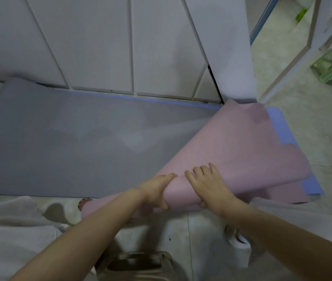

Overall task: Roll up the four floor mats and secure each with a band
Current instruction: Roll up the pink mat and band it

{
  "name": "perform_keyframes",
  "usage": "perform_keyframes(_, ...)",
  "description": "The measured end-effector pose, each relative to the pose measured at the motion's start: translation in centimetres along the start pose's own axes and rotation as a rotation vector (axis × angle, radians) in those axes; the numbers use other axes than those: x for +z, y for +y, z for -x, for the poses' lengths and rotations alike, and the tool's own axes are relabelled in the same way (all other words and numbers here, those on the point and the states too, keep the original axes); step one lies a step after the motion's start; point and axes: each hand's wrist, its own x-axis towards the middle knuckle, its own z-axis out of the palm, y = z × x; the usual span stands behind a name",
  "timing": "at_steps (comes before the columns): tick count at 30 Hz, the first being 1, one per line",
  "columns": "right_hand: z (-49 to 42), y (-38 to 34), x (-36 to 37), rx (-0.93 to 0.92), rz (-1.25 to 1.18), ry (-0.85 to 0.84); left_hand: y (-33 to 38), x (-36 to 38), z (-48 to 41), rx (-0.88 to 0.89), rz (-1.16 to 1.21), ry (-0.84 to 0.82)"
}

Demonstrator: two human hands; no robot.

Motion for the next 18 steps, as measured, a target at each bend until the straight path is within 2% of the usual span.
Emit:
perform_keyframes(5, 0.2, 1.3, 0.8, -0.056, -0.148, -0.150, 0.5, -2.1, -0.7, 0.014, -0.114, -0.161)
perform_keyframes(13, -1.0, -0.5, 1.1, 0.047, -0.607, -0.067, -0.2, -7.2, -1.3, -0.079, -0.291, -0.424)
perform_keyframes(16, -1.6, -2.3, 1.6, 0.086, -0.707, -0.065, -1.6, -7.5, 0.0, -0.145, -0.337, -0.393)
perform_keyframes(18, -2.1, -3.3, 1.7, 0.099, -0.732, -0.097, -2.5, -6.8, 1.5, -0.144, -0.459, -0.278)
